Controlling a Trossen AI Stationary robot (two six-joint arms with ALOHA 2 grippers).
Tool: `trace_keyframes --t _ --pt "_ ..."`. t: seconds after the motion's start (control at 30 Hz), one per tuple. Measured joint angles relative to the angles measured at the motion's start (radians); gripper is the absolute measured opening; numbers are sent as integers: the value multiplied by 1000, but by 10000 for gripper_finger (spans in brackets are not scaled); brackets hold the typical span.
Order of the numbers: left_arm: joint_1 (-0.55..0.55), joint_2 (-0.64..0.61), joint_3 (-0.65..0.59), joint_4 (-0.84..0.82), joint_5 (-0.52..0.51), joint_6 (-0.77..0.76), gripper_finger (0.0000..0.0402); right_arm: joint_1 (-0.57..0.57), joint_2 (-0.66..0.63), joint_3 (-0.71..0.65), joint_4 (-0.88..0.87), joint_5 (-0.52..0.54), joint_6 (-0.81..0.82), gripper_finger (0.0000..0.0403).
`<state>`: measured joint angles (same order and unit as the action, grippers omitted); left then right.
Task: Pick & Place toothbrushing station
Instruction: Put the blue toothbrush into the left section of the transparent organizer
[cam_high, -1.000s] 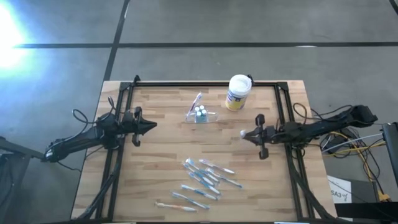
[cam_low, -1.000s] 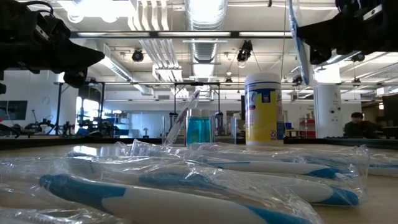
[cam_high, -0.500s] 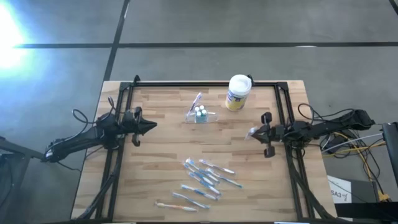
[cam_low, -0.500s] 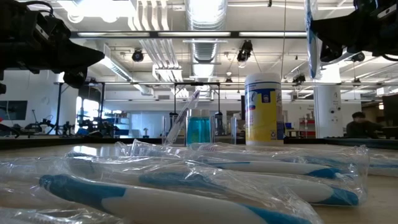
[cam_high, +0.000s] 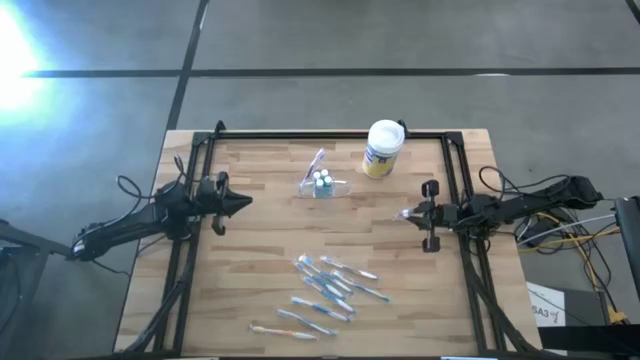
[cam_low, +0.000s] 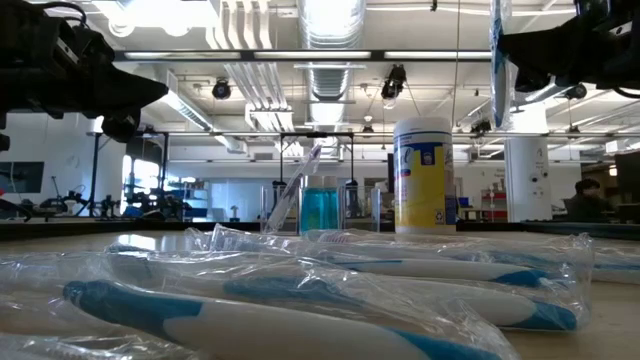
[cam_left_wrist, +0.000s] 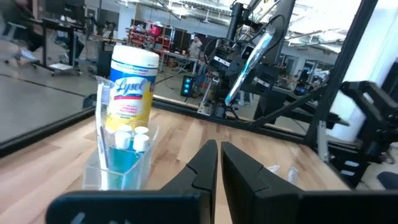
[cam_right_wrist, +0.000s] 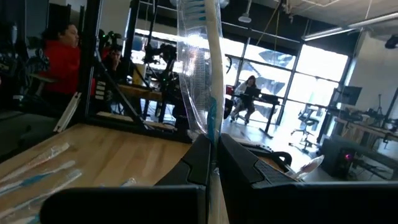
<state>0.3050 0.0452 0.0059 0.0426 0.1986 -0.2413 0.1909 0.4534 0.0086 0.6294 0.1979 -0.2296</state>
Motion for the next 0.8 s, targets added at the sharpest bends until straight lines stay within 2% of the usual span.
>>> trace_keyframes --t 0.07,0.2,0.27,0.37,0.57,0.8 --pt "0 0 0 -5 -45 22 25 0 0 0 7 14 -11 13" --pt "0 2 0 -19 -212 35 26 -4 -1 0 8 16 -11 13" --pt "1 2 0 -14 -251 44 26 -5 0 0 8 16 -4 13" --pt "0 2 0 14 -223 68 26 -5 -1 0 8 16 24 13" --pt "-1 27 6 255 -133 60 26 -5 0 0 22 15 38 13" --pt "-2 183 111 308 -132 53 26 -4 0 1 71 14 58 13"
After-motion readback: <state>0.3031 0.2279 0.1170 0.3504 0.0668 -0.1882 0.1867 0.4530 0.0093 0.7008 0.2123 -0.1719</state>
